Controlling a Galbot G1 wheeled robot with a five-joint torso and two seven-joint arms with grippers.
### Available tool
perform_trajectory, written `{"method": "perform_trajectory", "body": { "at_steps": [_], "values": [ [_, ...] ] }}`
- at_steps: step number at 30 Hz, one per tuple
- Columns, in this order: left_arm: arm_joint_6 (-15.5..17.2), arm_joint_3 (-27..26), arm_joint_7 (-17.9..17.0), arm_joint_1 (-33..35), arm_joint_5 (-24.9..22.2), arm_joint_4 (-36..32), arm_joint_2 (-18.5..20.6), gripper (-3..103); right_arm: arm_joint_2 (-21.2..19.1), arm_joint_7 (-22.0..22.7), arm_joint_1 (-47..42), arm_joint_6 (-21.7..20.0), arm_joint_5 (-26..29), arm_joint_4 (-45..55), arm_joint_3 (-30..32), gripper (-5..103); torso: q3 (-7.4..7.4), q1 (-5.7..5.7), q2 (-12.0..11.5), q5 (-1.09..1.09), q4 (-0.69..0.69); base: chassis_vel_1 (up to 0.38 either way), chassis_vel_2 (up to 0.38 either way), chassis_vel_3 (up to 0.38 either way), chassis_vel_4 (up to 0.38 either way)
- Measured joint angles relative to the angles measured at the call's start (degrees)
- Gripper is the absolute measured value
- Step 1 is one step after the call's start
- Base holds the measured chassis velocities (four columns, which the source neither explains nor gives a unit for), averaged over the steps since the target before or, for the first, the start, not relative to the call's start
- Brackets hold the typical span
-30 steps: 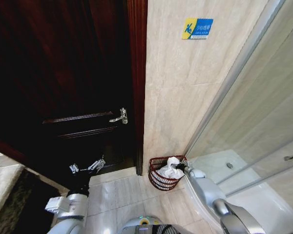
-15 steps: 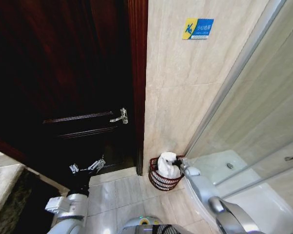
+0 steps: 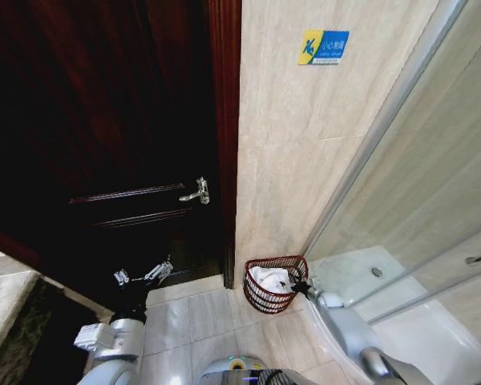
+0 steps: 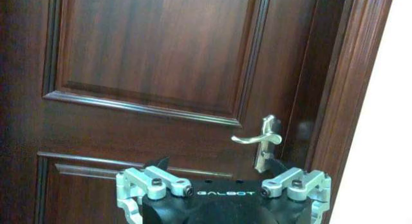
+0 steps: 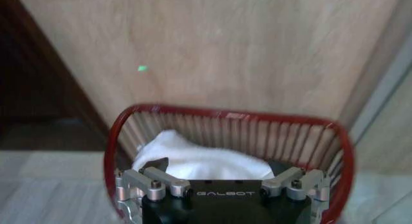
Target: Discard the used towel into the hamper.
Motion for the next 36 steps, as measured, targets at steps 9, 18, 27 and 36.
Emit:
{"method": "perform_trajectory", "body": {
  "at_steps": [9,18,27,36],
  "values": [
    [0.00,0.00,0.00,0.00,0.00,0.00,0.00,100,-0.96,10.32,-10.65,1.25,6.54,22.75,7.25,100,0.00,0.00,0.00,-0.04,0.03,0.000,0.000,0.000,0.000],
    [0.00,0.01,0.00,0.00,0.00,0.00,0.00,100,0.36,14.92,-31.45,-2.84,9.93,56.96,17.93,100,-0.01,0.00,0.00,0.00,0.01,0.000,0.000,0.000,0.000],
    [0.00,0.00,0.00,0.00,0.00,0.00,0.00,100,6.14,17.74,-46.74,-0.39,10.87,77.50,25.17,100,-0.01,0.00,0.00,0.00,0.02,0.000,0.000,0.000,0.000],
    [0.00,0.00,0.00,0.00,0.00,0.00,0.00,100,12.38,19.24,-56.08,4.15,6.56,89.11,24.83,100,-0.01,-0.01,0.01,-0.02,0.02,0.000,0.000,0.000,0.000]
  ]
}}
